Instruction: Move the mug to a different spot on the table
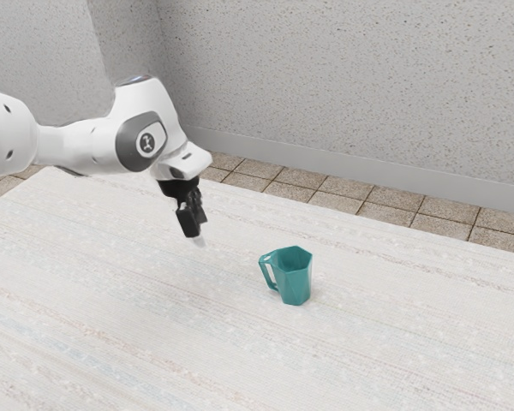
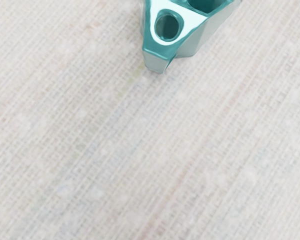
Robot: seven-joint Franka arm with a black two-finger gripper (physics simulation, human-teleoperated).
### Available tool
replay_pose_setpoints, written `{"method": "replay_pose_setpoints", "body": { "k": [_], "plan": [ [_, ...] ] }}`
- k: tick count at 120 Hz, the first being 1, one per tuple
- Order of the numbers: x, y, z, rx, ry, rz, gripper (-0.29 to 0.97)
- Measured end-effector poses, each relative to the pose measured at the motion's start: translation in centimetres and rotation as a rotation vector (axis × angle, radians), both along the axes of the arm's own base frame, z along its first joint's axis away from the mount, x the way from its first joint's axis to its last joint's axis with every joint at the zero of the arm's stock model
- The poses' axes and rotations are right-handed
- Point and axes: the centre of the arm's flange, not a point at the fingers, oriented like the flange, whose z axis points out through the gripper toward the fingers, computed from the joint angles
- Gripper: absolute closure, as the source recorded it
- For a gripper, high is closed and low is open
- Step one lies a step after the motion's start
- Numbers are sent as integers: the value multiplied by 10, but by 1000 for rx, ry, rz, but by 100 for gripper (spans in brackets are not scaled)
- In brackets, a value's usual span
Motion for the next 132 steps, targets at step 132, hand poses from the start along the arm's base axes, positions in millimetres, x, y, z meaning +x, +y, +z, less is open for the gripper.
{"method": "replay_pose_setpoints", "body": {
  "k": [132],
  "plan": [
    [22, -66, -102, -222, -185, -216, 5]
  ]
}}
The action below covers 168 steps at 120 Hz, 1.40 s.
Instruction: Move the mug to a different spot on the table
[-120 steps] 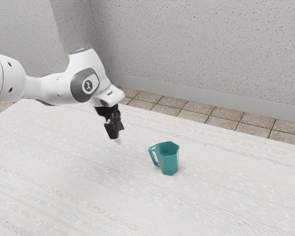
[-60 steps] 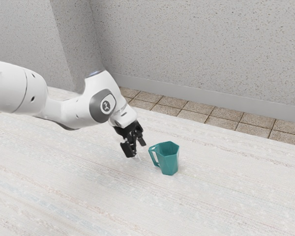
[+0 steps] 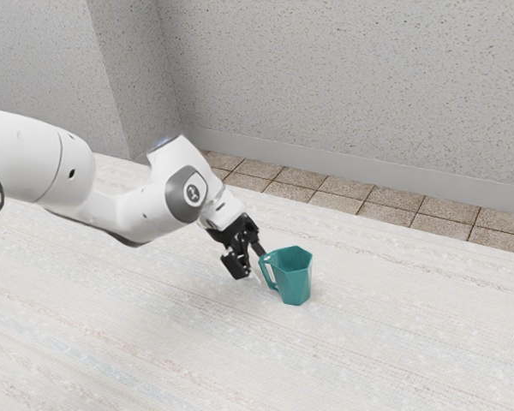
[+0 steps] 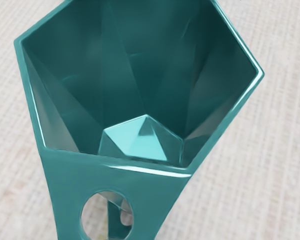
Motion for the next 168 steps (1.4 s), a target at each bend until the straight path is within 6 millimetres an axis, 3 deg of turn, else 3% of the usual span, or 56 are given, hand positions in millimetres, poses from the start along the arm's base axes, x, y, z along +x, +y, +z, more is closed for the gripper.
{"method": "replay_pose_setpoints", "body": {
  "k": [92, 168],
  "plan": [
    [7, -10, -6, -20, -58, -17, 28],
    [9, -9, -3, -18, -76, -18, 58]
  ]
}}
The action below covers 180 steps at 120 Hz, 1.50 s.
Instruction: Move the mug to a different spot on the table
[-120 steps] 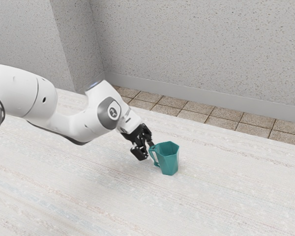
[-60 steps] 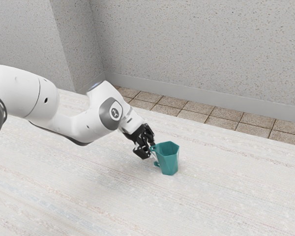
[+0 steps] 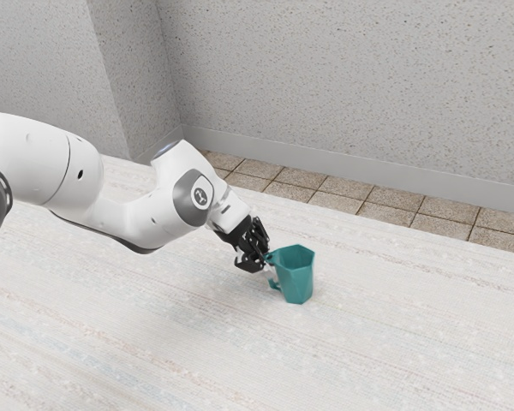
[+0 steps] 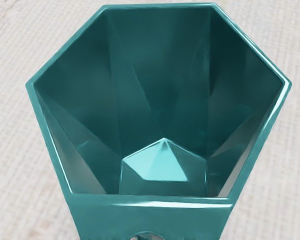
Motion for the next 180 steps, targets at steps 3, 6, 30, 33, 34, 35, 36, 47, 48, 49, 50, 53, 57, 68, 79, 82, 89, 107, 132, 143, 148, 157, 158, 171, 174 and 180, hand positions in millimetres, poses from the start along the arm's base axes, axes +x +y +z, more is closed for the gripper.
{"method": "replay_pose_setpoints", "body": {
  "k": [3, 6, 30, 33, 34, 35, 36, 47, 48, 49, 50, 53, 57, 68, 79, 82, 89, 107, 132, 143, 148, 157, 158, 171, 174, 180],
  "plan": [
    [0, 0, 0, 0, -1, 0, 58],
    [0, 0, 1, 1, -2, 0, 59],
    [3, -1, 13, 6, -27, -7, 61],
    [4, -1, 14, 6, -31, -8, 61],
    [4, -1, 15, 7, -32, -8, 62],
    [4, -1, 16, 7, -33, -8, 62],
    [4, -1, 16, 7, -34, -9, 62],
    [4, 1, 23, 9, -44, -6, 66],
    [4, 1, 24, 9, -45, -5, 66],
    [4, 2, 25, 9, -46, -5, 66],
    [4, 3, 25, 10, -47, -3, 67],
    [4, 7, 28, 10, -50, 3, 67],
    [5, 13, 29, 10, -51, 13, 67],
    [5, 31, 36, 12, -58, 39, 68],
    [-2, 50, 43, 18, -55, 65, 68],
    [-5, 55, 44, 20, -51, 73, 68],
    [-16, 64, 45, 20, -37, 87, 68],
    [-47, 66, 45, 7, 3, 115, 68],
    [-82, 97, 42, -8, 44, 203, 68],
    [-88, 114, 41, -12, 52, 239, 68],
    [-90, 121, 40, -14, 54, 252, 68],
    [-96, 137, 35, -21, 66, 288, 68],
    [-97, 139, 35, -21, 67, 292, 68],
    [-113, 157, 35, -18, 72, 330, 68],
    [-117, 159, 34, -18, 75, 335, 68],
    [-122, 162, 31, -18, 82, 344, 68]
  ]
}}
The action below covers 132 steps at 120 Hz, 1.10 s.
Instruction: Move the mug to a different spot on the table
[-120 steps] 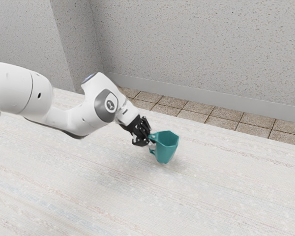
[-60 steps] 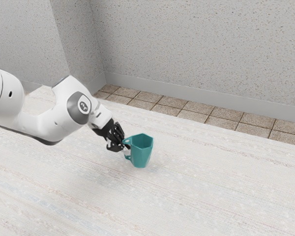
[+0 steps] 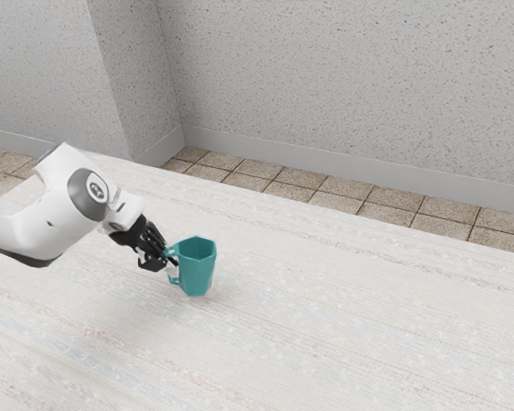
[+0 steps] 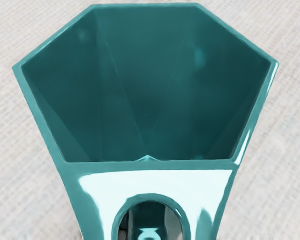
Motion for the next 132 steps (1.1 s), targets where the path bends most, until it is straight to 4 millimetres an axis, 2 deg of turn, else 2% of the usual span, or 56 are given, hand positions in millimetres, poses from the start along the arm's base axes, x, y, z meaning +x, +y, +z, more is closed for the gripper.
{"method": "replay_pose_setpoints", "body": {
  "k": [41, 54, 74, 132],
  "plan": [
    [-17, 45, -6, -14, -1, 91, 68],
    [-31, 45, -5, -14, 0, 101, 68],
    [-39, 42, -10, -28, 6, 107, 68],
    [-46, 37, -10, -35, -12, 90, 68]
  ]
}}
